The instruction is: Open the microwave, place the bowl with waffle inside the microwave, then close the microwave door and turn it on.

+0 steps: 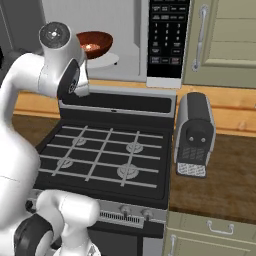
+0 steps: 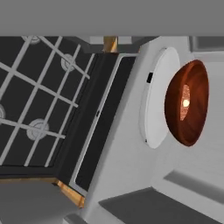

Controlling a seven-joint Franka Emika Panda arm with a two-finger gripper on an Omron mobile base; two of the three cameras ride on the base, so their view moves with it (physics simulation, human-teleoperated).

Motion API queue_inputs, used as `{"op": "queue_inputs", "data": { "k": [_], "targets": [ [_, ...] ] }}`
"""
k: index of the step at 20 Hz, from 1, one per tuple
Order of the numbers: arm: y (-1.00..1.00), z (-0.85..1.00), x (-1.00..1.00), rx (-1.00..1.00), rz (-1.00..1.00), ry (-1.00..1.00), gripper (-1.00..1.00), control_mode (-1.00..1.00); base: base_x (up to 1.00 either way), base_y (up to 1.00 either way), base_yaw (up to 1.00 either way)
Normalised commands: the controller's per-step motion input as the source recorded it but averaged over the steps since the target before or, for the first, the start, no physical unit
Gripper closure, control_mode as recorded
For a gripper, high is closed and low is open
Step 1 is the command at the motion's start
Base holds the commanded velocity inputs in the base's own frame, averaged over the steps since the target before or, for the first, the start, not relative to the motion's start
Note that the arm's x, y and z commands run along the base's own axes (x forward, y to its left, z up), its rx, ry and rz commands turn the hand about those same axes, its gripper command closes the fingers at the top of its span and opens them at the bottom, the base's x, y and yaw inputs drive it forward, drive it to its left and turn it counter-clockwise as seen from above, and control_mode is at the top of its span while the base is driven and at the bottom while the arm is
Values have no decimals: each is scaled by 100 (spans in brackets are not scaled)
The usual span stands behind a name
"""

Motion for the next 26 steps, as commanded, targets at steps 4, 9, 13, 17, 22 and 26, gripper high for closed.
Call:
{"op": "queue_inputs", "data": {
  "k": [4,9,13,17,22,26],
  "targets": [
    [1,-7,-93,0,0,-4,100,-100,0,0,0],
    [3,0,-96,0,0,-11,100,-100,0,0,0],
    [7,0,-70,0,0,-5,100,-100,0,0,0],
    [6,0,-78,0,0,-12,100,-100,0,0,0],
    [20,0,-98,-2,0,-23,100,-100,0,0,0],
    [90,-1,-74,-12,0,-13,100,-100,0,0,0]
  ]
}}
